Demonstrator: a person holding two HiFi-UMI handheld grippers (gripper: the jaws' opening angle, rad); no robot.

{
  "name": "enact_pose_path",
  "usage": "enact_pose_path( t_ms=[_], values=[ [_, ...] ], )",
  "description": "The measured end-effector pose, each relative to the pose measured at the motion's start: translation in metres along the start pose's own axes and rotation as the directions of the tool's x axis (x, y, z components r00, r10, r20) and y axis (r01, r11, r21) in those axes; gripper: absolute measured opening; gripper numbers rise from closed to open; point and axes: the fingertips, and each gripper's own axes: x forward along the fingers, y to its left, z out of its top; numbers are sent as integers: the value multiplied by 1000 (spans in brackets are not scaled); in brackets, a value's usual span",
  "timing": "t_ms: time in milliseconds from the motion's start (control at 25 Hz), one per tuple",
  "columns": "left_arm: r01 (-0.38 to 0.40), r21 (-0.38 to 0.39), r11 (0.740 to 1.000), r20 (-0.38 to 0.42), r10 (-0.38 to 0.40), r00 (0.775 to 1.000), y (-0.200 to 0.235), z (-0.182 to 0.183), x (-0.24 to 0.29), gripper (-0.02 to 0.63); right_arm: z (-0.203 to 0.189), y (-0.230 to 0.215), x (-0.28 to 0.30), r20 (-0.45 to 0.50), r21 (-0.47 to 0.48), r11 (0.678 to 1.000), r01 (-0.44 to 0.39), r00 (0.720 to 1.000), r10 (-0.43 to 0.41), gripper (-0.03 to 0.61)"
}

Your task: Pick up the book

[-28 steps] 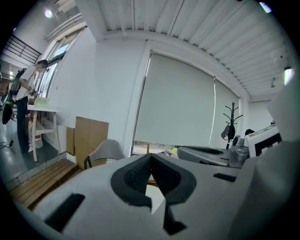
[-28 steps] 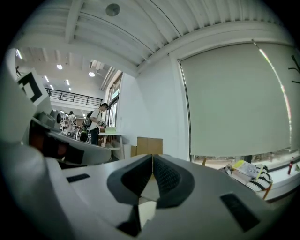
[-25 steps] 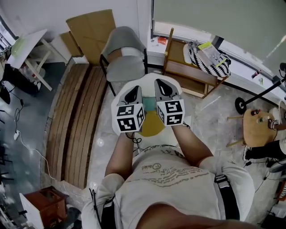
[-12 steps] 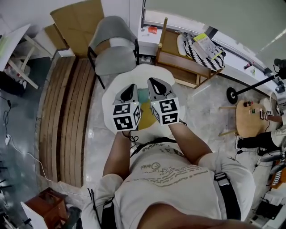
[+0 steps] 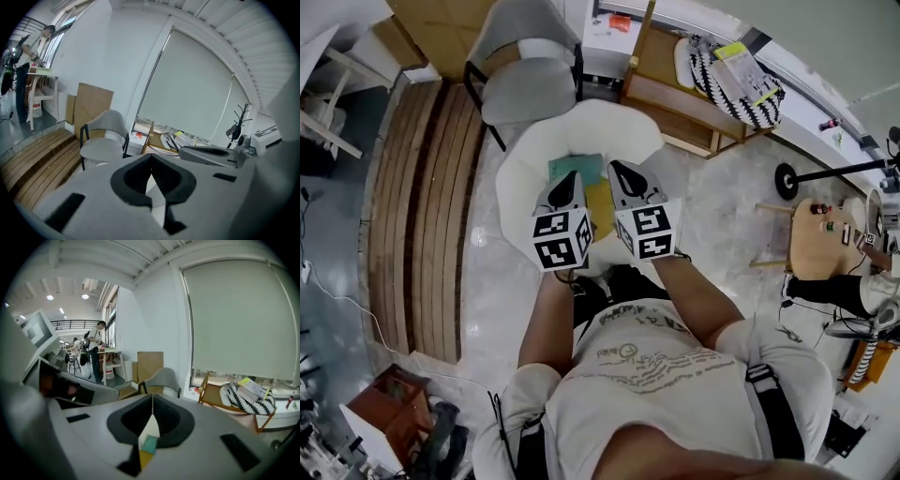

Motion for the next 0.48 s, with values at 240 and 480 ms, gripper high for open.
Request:
enact_pose_path(
  t_ms=[240,480],
  values=[
    [-39,-27,999,-53,38,998,5,-29,32,20,-36,-19,25,-50,16,999,-41,998,42,29],
    [-92,-57,994,-124,84,989,18,-78,58,20,-94,-29,49,-132,39,994,-98,986,103,29]
  ],
)
